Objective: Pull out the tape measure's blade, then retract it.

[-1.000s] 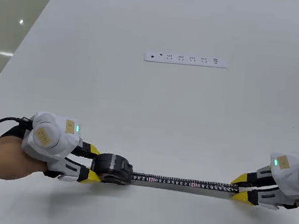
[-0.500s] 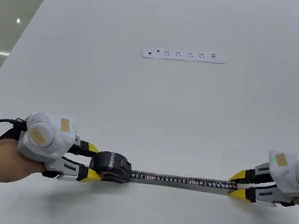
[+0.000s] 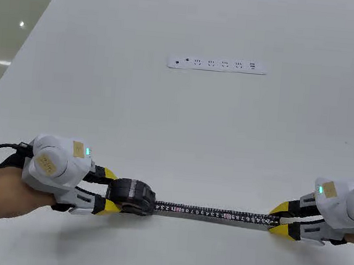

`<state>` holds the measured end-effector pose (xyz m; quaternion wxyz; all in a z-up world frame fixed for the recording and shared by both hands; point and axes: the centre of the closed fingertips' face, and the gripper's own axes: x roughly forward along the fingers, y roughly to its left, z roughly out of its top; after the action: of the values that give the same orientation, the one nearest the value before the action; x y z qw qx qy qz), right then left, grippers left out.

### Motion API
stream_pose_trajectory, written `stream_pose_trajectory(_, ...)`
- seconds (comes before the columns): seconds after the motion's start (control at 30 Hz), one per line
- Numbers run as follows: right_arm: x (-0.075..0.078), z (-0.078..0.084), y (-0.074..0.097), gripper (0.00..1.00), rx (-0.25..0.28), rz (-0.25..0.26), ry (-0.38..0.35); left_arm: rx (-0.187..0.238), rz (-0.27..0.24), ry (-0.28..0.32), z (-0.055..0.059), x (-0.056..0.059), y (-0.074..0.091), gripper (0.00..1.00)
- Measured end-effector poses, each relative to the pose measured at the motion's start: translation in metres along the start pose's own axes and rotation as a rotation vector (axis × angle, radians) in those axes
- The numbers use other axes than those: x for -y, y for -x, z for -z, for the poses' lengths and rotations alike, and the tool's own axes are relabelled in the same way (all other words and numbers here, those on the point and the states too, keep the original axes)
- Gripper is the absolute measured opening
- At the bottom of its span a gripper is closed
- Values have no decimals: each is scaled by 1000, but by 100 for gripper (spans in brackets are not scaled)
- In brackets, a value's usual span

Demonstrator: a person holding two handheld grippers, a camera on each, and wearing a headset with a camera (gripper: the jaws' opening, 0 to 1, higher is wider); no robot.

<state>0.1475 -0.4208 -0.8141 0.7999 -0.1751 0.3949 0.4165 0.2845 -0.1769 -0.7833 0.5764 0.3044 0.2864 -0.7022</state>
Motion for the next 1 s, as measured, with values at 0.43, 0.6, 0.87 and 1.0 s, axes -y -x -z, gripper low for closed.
stream_pose_trajectory(0.43, -3, -2, 1, 26, 20, 2, -26, -4, -5, -12, 0, 0, -1, 30)
stream_pose_trajectory(0.6, -1, -2, 2, 33, 31, 12, -41, -2, 1, -12, 1, 3, 0, 34)
stream_pose_trajectory(0.87, 3, -5, 5, 42, 43, 44, -66, 16, -25, 11, -3, 2, 2, 43)
stream_pose_trajectory(1.0, 4, -8, 6, 47, 56, 65, -83, 29, -44, 26, -7, 1, 7, 48)
